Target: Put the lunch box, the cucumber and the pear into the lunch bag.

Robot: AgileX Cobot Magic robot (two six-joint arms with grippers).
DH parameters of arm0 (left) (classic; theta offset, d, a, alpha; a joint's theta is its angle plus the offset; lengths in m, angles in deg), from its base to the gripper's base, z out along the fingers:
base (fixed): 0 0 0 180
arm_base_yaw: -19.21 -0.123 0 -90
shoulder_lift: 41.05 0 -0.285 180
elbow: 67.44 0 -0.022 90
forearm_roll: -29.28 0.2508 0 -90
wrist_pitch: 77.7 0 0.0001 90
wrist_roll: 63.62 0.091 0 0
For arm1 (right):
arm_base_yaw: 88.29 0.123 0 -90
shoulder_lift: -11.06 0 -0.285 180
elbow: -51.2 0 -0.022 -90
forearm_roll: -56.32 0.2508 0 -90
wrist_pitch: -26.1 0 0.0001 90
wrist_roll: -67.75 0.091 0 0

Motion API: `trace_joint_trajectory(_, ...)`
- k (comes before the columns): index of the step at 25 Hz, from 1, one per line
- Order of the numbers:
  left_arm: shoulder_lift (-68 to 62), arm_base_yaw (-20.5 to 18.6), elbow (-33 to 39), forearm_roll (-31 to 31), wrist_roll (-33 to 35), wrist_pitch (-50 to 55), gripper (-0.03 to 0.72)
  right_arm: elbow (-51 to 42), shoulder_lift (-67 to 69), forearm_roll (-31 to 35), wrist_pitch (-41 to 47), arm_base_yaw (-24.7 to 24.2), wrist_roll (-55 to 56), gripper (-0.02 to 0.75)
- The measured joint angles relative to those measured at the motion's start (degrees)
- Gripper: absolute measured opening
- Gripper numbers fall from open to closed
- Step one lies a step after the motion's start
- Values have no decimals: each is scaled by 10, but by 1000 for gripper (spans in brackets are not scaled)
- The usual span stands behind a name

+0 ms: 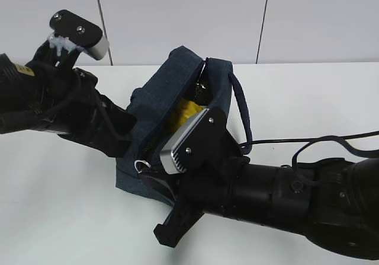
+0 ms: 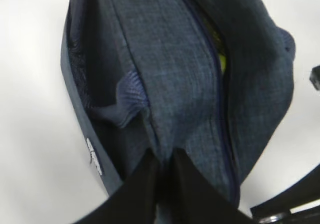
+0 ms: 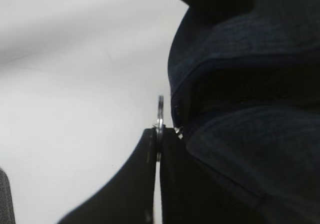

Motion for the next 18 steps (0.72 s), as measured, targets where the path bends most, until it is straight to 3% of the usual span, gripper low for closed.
trace_joint_trajectory(12,0,0,0,2,0,-2,4,-2,-70,2,3,0,0,0)
trace_joint_trajectory(18,0,0,0,2,0,-2,4,-4,-84,42,5,0,-38,0)
